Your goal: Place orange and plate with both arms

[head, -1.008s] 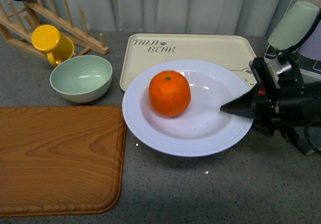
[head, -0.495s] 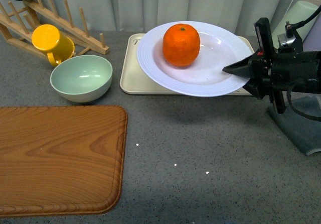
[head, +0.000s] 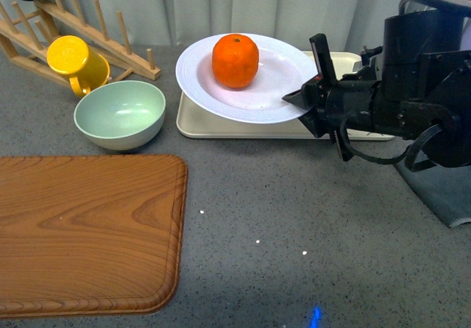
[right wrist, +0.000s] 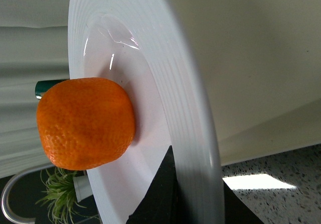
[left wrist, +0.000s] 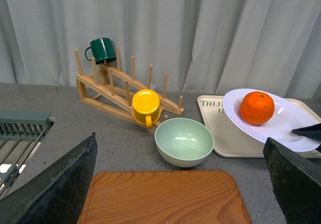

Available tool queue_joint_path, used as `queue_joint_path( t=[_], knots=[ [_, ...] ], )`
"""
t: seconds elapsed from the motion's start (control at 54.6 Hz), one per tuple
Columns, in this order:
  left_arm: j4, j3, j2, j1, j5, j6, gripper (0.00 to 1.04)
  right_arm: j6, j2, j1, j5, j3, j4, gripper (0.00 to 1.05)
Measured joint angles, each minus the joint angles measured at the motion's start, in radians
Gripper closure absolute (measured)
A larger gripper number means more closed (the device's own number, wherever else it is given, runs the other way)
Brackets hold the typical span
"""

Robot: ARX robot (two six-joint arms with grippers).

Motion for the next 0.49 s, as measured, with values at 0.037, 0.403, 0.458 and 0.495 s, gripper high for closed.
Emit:
queue_joint_path(
  t=[0.037,0.403,0.458,0.495],
  knots=[
    [0.0,0.0,0.0,0.0,0.0,0.0,0.06,0.014,0.014,0.005,0.01,0.013,0.0,1.01],
    [0.0,0.0,0.0,0.0,0.0,0.0,0.06,0.082,0.102,0.019,0.15,0.103,-0.042,1.01],
    [0.0,0.0,0.0,0.0,0.0,0.0,0.06,0.082,0.107,0.019,0.154,0.109,-0.046,1.01],
    [0.0,0.0,0.0,0.0,0.0,0.0,0.06,0.08,0.109,0.018,0.159,0.113,-0.054,1.01]
  ],
)
